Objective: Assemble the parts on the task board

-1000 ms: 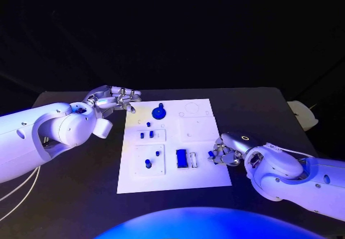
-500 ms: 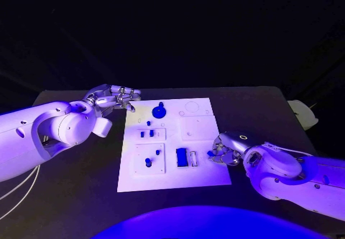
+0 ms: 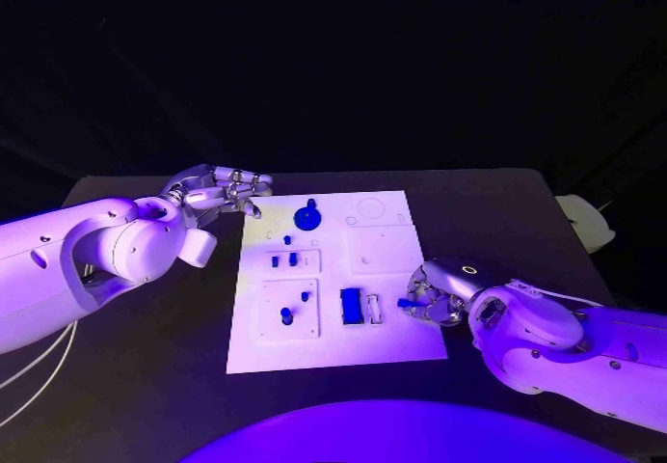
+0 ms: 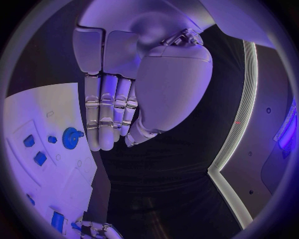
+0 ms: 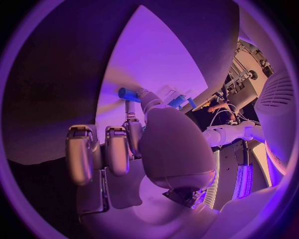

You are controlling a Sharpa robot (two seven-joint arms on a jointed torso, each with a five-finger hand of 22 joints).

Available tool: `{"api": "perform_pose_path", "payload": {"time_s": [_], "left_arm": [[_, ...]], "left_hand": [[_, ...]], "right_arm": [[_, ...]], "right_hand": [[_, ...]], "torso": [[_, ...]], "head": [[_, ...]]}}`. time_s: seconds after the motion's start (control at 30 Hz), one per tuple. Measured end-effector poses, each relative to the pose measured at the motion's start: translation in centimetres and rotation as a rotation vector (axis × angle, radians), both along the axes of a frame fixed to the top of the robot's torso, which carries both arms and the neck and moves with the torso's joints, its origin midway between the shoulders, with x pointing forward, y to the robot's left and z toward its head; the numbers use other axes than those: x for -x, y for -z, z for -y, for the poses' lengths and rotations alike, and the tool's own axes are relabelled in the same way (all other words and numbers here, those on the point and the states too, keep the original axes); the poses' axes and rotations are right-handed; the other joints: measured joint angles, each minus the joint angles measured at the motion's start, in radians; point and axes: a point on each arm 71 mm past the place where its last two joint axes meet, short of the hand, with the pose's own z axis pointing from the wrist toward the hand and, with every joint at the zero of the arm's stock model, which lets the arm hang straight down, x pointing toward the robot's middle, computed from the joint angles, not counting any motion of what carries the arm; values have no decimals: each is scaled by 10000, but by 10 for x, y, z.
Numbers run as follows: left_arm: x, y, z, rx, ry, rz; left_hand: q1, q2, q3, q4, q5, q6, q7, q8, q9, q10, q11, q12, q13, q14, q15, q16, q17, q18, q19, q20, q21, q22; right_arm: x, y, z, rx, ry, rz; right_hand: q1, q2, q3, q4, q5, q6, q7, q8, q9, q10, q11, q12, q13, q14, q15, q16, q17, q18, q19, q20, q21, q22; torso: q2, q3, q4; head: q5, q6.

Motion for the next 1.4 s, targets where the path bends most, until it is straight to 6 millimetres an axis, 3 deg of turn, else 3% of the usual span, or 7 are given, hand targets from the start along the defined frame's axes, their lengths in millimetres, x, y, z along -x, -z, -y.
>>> {"api": "perform_pose_path", "payload": {"time_s": [0.4,0.83,1.1,1.2,1.4], "left_arm": [[0,0,1,12,30,0],[0,0,4,32,81,0],[0,0,5,37,96,-1],[0,0,5,37,96,-1],[0,0,5,38,100,-1]], "left_hand": [[0,0,0,0,0,0,0,0,0,0,0,0,-1,0,0,0,0,2,36,36,0,-10],[0,0,0,0,0,0,0,0,0,0,0,0,-1,0,0,0,0,2,36,36,0,-10],[0,0,0,0,0,0,0,0,0,0,0,0,-1,0,0,0,0,1,36,36,0,-10],[0,0,0,0,0,0,0,0,0,0,0,0,-2,0,0,0,0,2,36,36,0,-10],[0,0,0,0,0,0,0,0,0,0,0,0,-2,0,0,0,0,1,36,36,0,-9]], "right_arm": [[4,-6,-16,-1075,339,-660],[6,-6,-33,-1852,510,-1113],[5,-4,-37,-1997,609,-1335],[3,-3,-38,-2015,638,-1391],[0,0,-36,-1919,727,-1484]], "right_hand": [[-113,102,510,144,123,-5,5,21,39,35,-35,111,-234,-3,-2,0,-1,0,0,0,66,-1],[-874,-85,780,409,136,-5,6,122,43,135,-75,209,-277,-3,-2,0,-2,0,-1,0,140,7],[-1218,-72,885,584,138,33,44,132,49,135,-75,264,-279,-3,-1,40,-2,0,-1,1,181,6],[-1271,-84,875,630,138,33,44,132,256,135,-75,327,-280,-4,-1,39,-2,0,-1,1,181,5],[-1377,-61,908,662,138,34,44,132,314,162,-47,327,-281,-4,-1,39,-2,0,-1,1,181,5]], "torso": [[7,13,-6],[6,10,-12],[5,8,-1],[2,5,-1],[1,2,-3]], "head": [[-15,16],[-16,45],[-12,49],[-6,49],[-1,52]]}}
